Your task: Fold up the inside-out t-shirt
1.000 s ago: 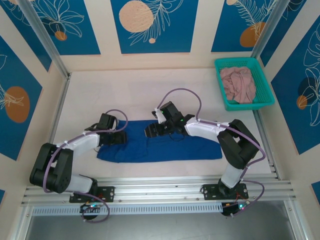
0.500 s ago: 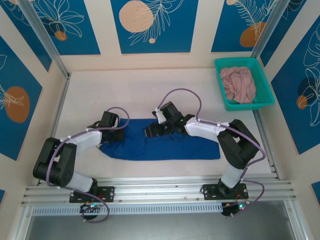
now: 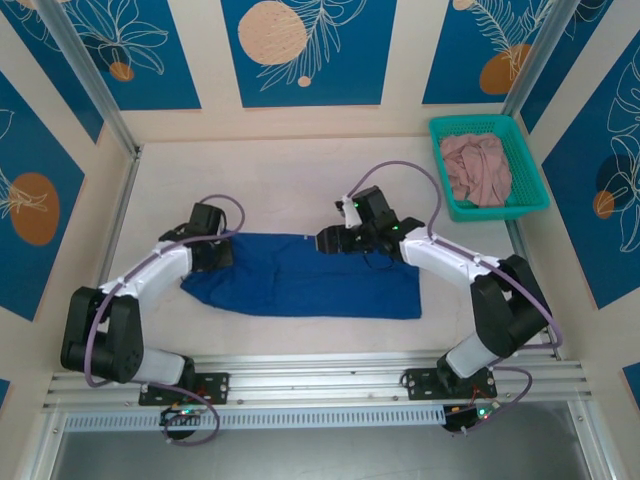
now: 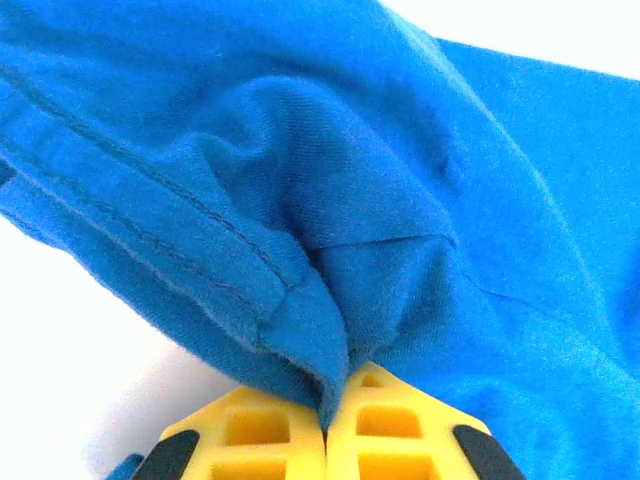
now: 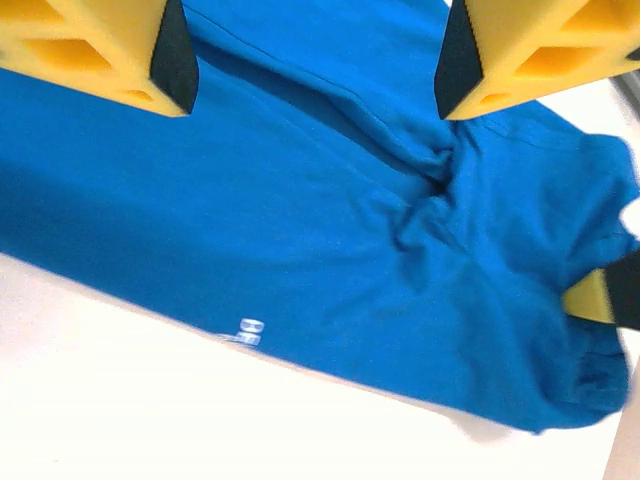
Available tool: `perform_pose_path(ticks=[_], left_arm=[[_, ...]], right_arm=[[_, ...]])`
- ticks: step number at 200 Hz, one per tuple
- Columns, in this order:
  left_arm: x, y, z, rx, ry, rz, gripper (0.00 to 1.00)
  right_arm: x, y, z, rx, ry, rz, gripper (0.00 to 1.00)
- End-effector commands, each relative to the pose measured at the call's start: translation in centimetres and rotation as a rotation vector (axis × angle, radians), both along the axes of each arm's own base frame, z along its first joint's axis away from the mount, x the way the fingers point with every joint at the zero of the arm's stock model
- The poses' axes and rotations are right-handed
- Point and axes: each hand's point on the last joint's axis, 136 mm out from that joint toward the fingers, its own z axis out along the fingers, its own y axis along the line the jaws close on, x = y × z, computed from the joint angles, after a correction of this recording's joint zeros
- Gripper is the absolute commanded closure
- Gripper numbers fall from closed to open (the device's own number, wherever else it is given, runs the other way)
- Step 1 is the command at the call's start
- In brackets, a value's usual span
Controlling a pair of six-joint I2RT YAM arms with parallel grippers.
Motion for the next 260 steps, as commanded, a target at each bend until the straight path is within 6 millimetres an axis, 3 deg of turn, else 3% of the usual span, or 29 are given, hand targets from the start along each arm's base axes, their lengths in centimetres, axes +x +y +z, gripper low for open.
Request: perform_pose_path(ticks=[1, 31, 70, 86, 120, 142, 176, 227, 260], left_arm=[[-1.4, 3.1, 1.9, 0.12, 0.06, 0.022, 1.0], [-1.8, 5.9, 4.7, 0.275, 0.1, -0.008, 1.0], [-1.9, 11.5, 7.5, 0.52, 0.172, -0.013, 1.0], [-1.4, 12.4, 8.1, 0.527, 0.167, 0.01, 1.0], [-0.4, 11.8, 8.2, 0.511, 0.177, 0.02, 1.0], [-0.2, 9.7, 8.3, 0.474, 0.162, -0.015, 1.0], [-0.7, 7.0, 8.5, 0.426, 0.146, -0.062, 1.0], [-1.5, 5.3, 8.0, 0.378, 0.137, -0.088, 1.0], [-1.7, 3.6, 8.6, 0.34, 0.119, -0.121, 1.0]], right_arm=[[-0.7, -2.1, -0.6, -0.018, 0.044, -0.028, 0.34], [-0.6, -3.6, -0.8, -0.001, 0.064, -0.066, 0.34], [-0.8, -4.7, -1.1, -0.019, 0.057, -0.081, 0.34], [-0.8, -5.0, -0.9, -0.024, 0.048, -0.087, 0.34], [-0.9, -5.3, -0.6, -0.026, 0.044, -0.09, 0.34], [-0.9, -5.2, -0.8, -0.021, 0.055, -0.089, 0.34], [-1.0, -2.6, -1.2, 0.059, 0.124, -0.014, 0.38], [-0.5, 0.5, -5.0, 0.024, 0.212, 0.033, 0.53], [-0.6, 0.5, -8.1, -0.044, 0.289, 0.019, 0.62]])
